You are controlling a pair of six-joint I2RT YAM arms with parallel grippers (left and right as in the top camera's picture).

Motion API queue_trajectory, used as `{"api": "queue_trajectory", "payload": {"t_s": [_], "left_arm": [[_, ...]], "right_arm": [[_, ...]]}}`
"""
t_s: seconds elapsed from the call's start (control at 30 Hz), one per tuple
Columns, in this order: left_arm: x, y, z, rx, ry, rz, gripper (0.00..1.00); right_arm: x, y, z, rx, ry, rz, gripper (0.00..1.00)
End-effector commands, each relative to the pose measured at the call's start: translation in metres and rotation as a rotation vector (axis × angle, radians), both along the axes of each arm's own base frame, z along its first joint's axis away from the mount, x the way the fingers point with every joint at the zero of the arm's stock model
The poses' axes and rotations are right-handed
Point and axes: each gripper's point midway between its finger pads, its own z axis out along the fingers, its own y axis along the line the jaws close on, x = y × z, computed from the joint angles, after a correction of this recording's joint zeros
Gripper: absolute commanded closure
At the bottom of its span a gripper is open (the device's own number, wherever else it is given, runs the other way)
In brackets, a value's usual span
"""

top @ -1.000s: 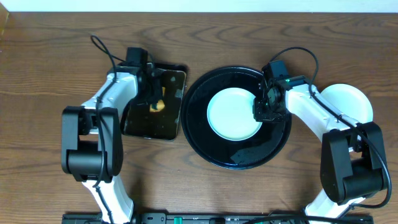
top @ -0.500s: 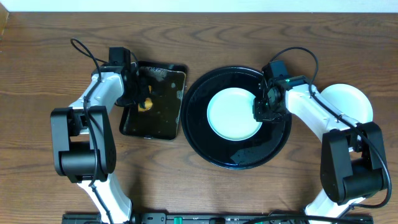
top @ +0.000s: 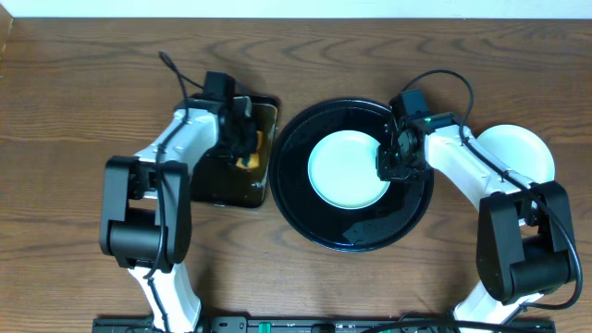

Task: Clean dirty plates on tray and stack at the side
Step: 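Return the sponge with the left gripper into the black rectangular tray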

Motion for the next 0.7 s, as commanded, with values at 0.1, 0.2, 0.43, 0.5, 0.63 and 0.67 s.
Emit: {"api": "queue_trajectory", "payload": {"t_s": [0.1, 0.2, 0.43, 0.5, 0.63, 0.67], "left_arm": [[-0.011, 0.001, -0.018, 0.044, 0.050, -0.029, 0.92], [-0.010, 0.020, -0.021, 0.142, 0.044, -0.007, 0.92], [-0.004, 0.059, -0.021, 0.303, 0.024, 0.051, 0.88], [-0.003, 0.065, -0.021, 0.311, 0.025, 0.065, 0.88], [-0.003, 0.073, -0.021, 0.309, 0.031, 0.091, 0.85], [-0.003, 0.073, -0.021, 0.305, 0.033, 0.090, 0.78]], "right_arm": [[-0.003, 0.002, -0.003, 0.002, 0.011, 0.010, 0.68], [-0.003, 0.002, -0.003, 0.002, 0.011, 0.010, 0.68], [-0.003, 0.002, -0.003, 0.002, 0.011, 0.010, 0.68], [-0.003, 0.002, -0.003, 0.003, 0.009, 0.010, 0.68], [-0.001, 0.003, -0.002, 0.005, 0.003, 0.010, 0.66], [-0.001, 0.003, -0.002, 0.004, 0.003, 0.010, 0.65]]}}
